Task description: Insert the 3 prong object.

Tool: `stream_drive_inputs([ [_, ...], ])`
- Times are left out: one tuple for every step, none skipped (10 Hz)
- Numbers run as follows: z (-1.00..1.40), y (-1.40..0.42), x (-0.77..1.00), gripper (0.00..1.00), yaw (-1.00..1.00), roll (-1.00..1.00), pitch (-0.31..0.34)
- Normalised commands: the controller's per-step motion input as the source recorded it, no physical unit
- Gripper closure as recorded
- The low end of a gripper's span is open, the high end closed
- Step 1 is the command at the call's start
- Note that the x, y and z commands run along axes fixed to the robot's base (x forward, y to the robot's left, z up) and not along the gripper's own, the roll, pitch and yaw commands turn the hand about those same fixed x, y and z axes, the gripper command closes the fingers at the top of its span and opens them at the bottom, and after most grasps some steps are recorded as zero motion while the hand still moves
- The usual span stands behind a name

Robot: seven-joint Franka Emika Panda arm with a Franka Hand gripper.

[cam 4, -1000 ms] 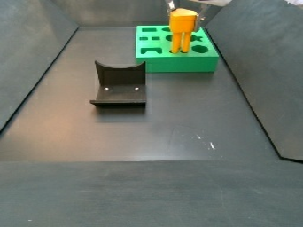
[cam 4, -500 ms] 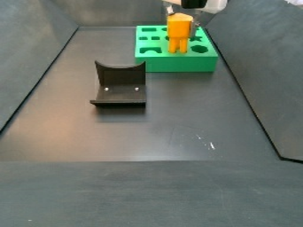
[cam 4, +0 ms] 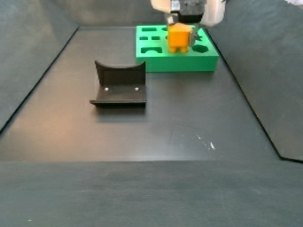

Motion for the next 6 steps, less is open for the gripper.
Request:
stream_drive_inputs([
  [-0.37,0.04,0.06,1.0,-0.09,0.02,-0.014],
  [-0.29,0.07,0.08,1.0,0.0,0.0,-0.02],
  [-0.24,0.09,0.11,1.0,0.1,0.04,0.0],
  [-0.17,0.03,0.03,1.0,0.11,0.05,0.0],
  [0.0,0.0,0.0,1.0,0.0,-0.04,-0.037],
  [0.0,0.0,0.0,1.0,0.0,0.0,0.0],
])
